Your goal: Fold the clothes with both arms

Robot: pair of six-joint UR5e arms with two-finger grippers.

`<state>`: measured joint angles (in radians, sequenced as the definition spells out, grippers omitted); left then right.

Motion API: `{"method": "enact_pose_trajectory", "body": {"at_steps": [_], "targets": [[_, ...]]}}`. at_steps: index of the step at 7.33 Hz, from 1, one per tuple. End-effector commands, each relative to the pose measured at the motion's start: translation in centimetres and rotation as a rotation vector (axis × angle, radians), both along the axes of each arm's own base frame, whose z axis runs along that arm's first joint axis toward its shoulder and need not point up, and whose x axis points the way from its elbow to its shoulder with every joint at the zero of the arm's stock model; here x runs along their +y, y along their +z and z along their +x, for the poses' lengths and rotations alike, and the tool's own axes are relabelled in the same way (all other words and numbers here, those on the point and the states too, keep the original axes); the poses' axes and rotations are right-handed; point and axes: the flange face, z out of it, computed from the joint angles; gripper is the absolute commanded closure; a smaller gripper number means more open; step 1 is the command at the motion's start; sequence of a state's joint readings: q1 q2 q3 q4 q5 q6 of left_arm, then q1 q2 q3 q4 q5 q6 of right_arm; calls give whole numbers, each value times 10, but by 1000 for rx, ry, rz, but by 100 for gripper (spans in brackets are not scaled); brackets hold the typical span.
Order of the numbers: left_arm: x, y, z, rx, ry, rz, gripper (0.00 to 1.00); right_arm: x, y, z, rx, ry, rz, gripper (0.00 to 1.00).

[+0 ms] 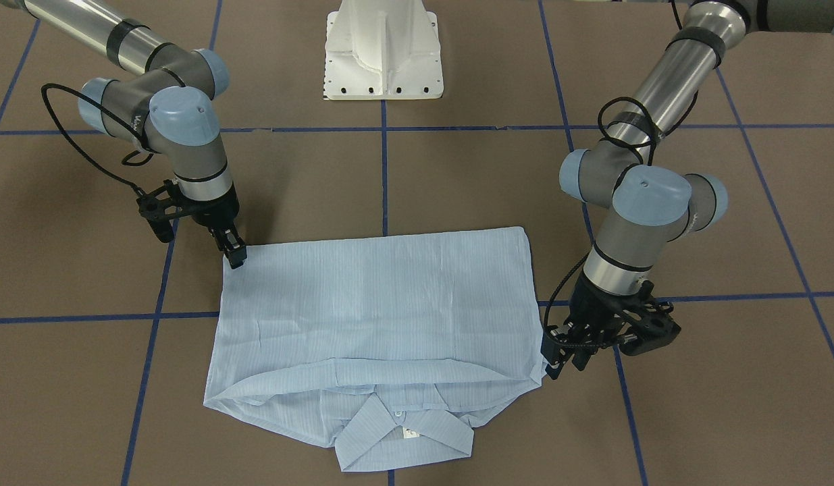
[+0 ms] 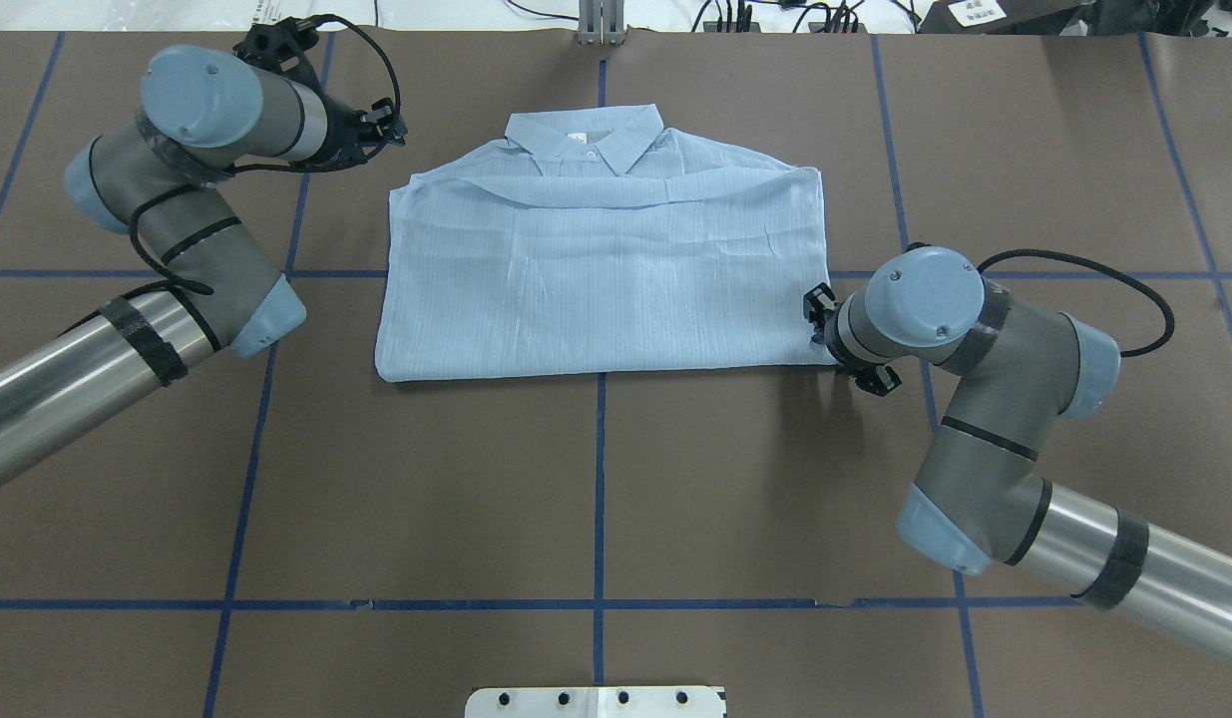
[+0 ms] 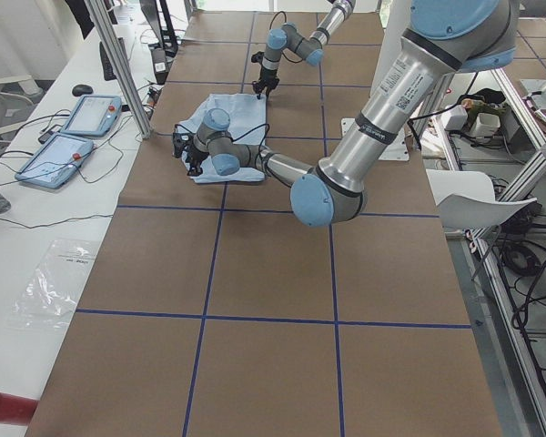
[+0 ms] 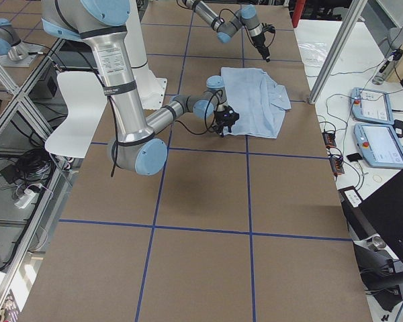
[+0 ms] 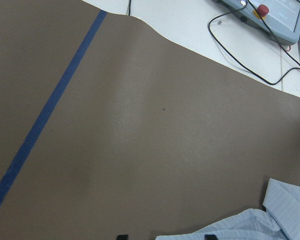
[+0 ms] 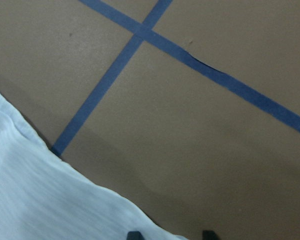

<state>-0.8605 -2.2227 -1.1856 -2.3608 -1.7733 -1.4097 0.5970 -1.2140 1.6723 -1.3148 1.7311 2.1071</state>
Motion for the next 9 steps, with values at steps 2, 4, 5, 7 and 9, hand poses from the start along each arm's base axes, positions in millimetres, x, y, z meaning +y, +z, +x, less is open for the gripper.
{"method": "enact_pose_trajectory", "body": {"at_steps": [2,4,5,7,9], "targets": [[0,1,0,-1,0,-1,40,6,-22,7,-54,-24,-3,100],[3,-3,-2,8,0,4,40,34,-38,42,-90,-40,-8,100],[5,-12,-6,22,-1,18,41,72,-48,58,-94,-97,-41,100],[24,-30,-13,80,63,21,42,204,-57,77,-74,-337,-112,100],[51,-55,-24,186,109,-28,42,304,-51,76,-67,-607,-213,100]]}}
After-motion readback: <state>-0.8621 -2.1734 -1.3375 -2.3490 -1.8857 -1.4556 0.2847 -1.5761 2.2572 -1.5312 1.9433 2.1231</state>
